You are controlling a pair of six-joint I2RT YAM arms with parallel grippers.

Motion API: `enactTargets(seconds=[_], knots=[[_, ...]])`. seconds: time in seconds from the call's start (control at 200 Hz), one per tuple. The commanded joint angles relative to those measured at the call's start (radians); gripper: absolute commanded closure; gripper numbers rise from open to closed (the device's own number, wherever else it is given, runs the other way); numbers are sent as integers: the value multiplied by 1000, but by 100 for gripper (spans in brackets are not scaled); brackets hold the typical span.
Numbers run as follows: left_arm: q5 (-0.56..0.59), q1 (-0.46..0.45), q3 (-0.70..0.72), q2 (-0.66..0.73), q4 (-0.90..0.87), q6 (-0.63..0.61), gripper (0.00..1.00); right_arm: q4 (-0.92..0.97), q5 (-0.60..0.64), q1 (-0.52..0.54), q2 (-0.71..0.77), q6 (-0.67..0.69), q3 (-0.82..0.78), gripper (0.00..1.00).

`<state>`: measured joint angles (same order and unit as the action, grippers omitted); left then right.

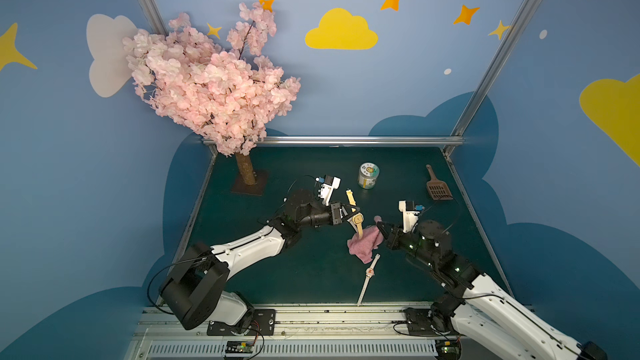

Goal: Wipe the watch dial
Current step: Wipe the watch.

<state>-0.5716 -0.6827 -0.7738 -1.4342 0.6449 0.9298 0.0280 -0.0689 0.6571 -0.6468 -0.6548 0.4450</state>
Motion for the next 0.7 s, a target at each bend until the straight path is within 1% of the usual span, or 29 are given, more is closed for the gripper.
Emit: enactTargets(seconds=[0.0, 0.075, 0.19, 0.315, 0.395, 0.491, 0.606, 0.646, 0.696], knots=[[-17, 5, 12, 9, 34, 6, 97, -139, -96, -7, 63, 6, -23, 100], [-21, 5, 10, 0, 47, 14, 97, -204, -178, -7, 58, 18, -8, 100], [-28, 5, 10, -12, 63, 24, 97, -269, -292, 3, -21, 27, 38, 100], [-26, 3, 13, -7, 65, 26, 97, -295, -323, 32, -136, 33, 87, 100], [-25, 3, 15, 1, 65, 24, 97, -312, -315, 45, -196, 38, 109, 100], [-24, 3, 19, 7, 59, 23, 97, -334, -264, 50, -226, 41, 115, 100], [-22, 3, 26, 12, 59, 23, 97, -189, -109, 55, -223, 36, 157, 100], [-20, 3, 27, 13, 59, 23, 97, -156, -92, 54, -221, 37, 169, 100], [-20, 3, 28, 9, 59, 23, 97, -158, -96, 56, -221, 44, 172, 100]])
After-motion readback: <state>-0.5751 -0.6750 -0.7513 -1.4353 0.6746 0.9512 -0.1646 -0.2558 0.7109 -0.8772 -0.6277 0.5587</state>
